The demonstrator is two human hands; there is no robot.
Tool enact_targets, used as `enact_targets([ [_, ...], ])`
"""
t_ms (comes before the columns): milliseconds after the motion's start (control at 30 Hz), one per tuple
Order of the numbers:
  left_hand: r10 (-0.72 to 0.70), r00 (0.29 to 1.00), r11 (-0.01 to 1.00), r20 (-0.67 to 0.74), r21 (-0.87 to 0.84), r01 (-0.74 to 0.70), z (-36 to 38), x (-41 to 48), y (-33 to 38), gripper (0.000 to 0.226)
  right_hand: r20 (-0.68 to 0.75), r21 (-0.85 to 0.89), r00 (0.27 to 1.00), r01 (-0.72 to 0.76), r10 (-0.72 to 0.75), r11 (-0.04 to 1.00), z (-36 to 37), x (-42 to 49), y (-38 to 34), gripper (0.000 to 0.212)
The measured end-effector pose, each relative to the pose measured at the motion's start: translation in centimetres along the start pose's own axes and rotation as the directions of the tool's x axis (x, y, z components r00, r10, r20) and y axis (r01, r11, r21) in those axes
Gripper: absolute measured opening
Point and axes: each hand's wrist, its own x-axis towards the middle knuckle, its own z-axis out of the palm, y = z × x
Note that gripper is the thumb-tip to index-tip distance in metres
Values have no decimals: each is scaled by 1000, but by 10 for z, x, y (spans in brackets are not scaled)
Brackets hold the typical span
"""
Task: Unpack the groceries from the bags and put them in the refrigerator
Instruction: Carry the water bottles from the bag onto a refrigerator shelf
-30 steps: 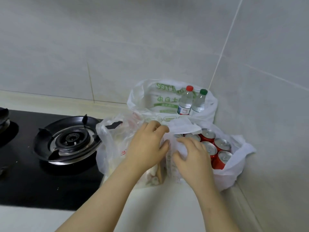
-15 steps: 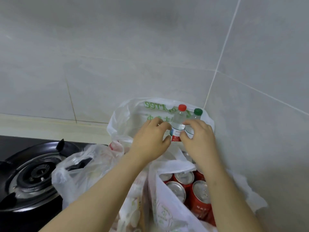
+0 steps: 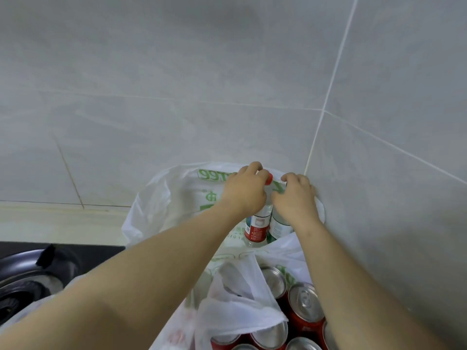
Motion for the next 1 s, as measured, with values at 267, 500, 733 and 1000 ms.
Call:
enact_targets([
  [267,36,978,994,207,89,-56,26,31,-8,59,19,-174,999,40,-37,984,14,19,16,54],
  [500,90,983,977,-161,206,-56,40,15,-11,36,-27,-346,998,46,-59,937,20,16,17,57],
  [733,-114,948,991,-298,-102,87,45,-9,-18,31,-59,-365,994,64,-91,929,22,5,15,56],
  [1000,-417,833,271,363,-826,495,39,-27,-19,31,-87,-238,995,35,-57,971,19,-12,14,53],
])
